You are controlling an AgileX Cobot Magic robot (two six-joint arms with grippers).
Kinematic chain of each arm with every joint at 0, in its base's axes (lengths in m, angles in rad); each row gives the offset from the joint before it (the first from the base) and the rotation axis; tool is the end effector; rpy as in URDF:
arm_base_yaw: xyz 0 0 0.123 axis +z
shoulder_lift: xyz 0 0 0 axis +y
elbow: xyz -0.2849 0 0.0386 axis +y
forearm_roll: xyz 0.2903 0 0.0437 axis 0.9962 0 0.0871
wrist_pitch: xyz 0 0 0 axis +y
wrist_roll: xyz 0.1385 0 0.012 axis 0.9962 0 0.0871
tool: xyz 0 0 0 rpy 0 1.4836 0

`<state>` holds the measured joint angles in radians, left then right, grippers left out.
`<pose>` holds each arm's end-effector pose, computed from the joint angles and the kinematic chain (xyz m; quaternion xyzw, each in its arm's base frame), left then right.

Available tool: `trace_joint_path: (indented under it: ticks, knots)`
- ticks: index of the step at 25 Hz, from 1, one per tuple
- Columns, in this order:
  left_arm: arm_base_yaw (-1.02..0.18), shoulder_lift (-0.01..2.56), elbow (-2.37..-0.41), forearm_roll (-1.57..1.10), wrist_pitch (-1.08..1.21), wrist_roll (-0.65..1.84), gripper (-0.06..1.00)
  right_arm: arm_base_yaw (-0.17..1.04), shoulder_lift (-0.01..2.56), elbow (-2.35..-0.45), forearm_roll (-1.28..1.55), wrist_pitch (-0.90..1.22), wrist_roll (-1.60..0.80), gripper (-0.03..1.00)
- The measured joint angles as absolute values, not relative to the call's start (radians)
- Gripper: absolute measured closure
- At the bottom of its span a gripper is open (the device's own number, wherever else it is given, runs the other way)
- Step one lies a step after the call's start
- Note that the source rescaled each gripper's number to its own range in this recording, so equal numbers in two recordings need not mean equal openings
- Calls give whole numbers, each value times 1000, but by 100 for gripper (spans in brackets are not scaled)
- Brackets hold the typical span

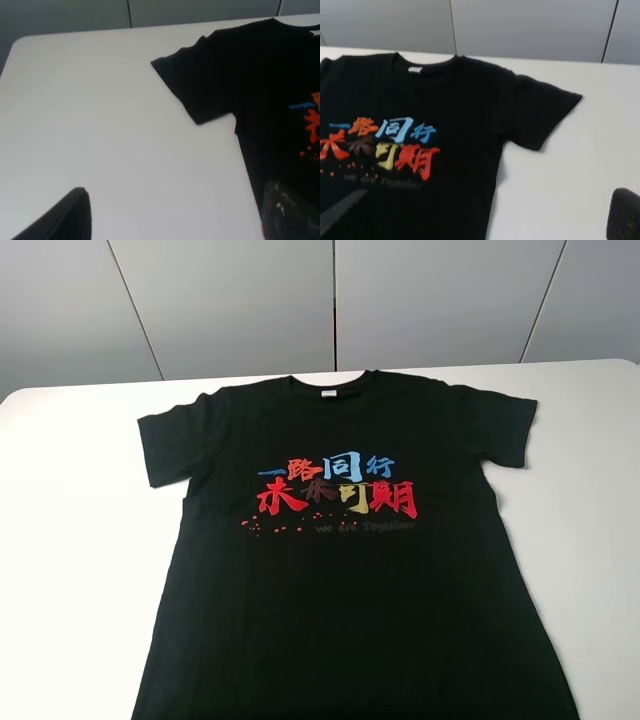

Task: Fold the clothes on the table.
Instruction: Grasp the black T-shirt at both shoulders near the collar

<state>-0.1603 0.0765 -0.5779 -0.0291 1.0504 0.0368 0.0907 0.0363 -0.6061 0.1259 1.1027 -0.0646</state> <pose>0.0753 -0.0157 0.2991 0.0841 0.8459 -0.0470 0.5246 0.0607 0.0212 0.3061 -0.0714 0.8412 0.0696 0.5314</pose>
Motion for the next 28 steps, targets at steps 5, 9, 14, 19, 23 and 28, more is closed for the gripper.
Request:
trace_joint_path:
  ticks: [5,9,14,19,23,28]
  knots:
    - [-160,264,-733,-67,1006,189,2,91,209,-709,126,1103,-65,-3]
    - [-160,459,-856,-111,1005,324,2,91,383,-770,126,1089,-109,-3]
    - [-162,734,-989,-187,1053,456,2,91,617,-834,156,1089,-168,-3]
    - [-214,992,-1056,-260,1054,573,2,91,842,-872,244,1080,-347,-3]
    - [-313,1178,-1065,-211,1025,596,2,91,1034,-895,253,1077,-406,-3]
    - [-447,1400,-1085,-88,975,601,2,91,1230,-950,279,1075,-440,-3]
